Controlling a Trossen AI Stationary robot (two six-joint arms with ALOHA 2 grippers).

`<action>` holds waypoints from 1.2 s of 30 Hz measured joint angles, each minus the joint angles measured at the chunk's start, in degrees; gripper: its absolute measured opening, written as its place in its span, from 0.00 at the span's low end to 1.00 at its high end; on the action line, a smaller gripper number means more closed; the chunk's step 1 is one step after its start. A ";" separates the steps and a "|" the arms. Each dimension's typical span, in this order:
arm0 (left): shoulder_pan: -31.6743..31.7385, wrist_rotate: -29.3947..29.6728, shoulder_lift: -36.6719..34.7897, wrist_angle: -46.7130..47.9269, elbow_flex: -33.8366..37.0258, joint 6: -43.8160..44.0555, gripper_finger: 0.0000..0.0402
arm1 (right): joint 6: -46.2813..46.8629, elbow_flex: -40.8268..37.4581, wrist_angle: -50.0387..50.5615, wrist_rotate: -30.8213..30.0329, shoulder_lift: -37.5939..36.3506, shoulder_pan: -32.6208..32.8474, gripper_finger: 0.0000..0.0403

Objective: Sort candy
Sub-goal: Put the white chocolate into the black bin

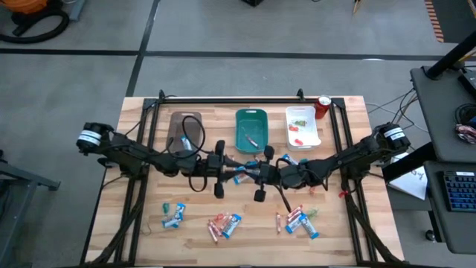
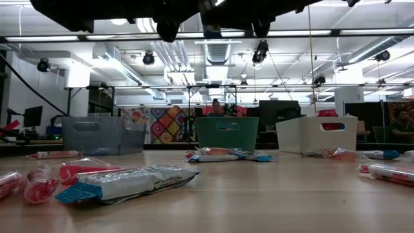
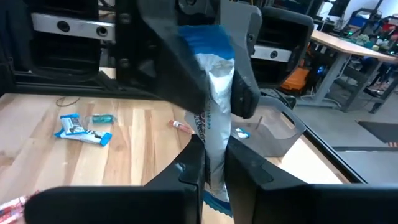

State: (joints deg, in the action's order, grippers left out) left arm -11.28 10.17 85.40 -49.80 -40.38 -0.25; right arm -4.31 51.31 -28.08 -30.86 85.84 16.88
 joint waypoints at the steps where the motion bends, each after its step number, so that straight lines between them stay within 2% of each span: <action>1: 0.07 -0.04 -0.10 0.35 -0.04 0.20 0.06 | 0.26 0.00 0.11 0.00 0.00 0.02 0.12; 3: 0.14 -0.05 -0.34 1.10 -0.06 0.59 0.04 | 0.69 0.00 0.29 -0.06 0.00 0.00 0.16; 7: 0.31 -0.13 -1.32 2.63 -0.06 0.72 0.06 | 2.19 0.00 0.32 -0.93 -0.03 0.00 0.27; 9: 0.51 1.57 -3.76 8.43 -0.19 0.83 0.04 | 4.42 0.00 1.37 -2.94 -0.54 0.00 0.34; 12: 0.58 10.47 -10.36 29.20 -2.09 0.88 0.02 | 10.11 0.00 5.13 -8.31 -2.33 -0.02 0.43; 14: 1.17 18.40 -15.49 48.44 -5.16 2.82 0.02 | 15.91 0.07 8.08 -9.82 -3.53 -0.08 0.48; 17: 4.76 32.12 -20.75 76.20 -10.47 10.64 0.02 | 22.17 0.07 10.66 -10.05 -4.15 -0.06 0.53; 18: 6.92 34.85 -21.79 83.74 -11.61 13.68 0.02 | 23.41 0.07 10.70 -9.88 -4.15 -0.04 0.54; 20: 11.94 35.14 -23.43 93.27 -12.78 18.59 0.02 | 24.99 0.07 10.70 -9.41 -4.15 0.14 0.54; 23: 19.55 29.14 -25.01 97.41 -12.27 20.51 0.02 | 26.74 0.07 11.68 -9.19 -4.07 0.46 0.55; 27: 27.80 21.42 -24.83 96.41 -10.64 15.65 0.02 | 28.00 0.04 11.84 -9.21 -3.98 0.63 0.54; 32: 34.54 20.26 -23.40 94.07 -8.79 8.70 0.05 | 32.78 0.05 14.75 -9.21 -3.98 0.87 0.54; 36: 36.81 18.84 -21.44 94.26 -8.54 5.06 0.14 | 36.57 0.04 18.05 -9.17 -3.98 1.00 0.54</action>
State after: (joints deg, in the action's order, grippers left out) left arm 25.53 29.02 63.96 44.46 -48.93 4.80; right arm 32.27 51.35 -10.03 -40.03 81.87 17.88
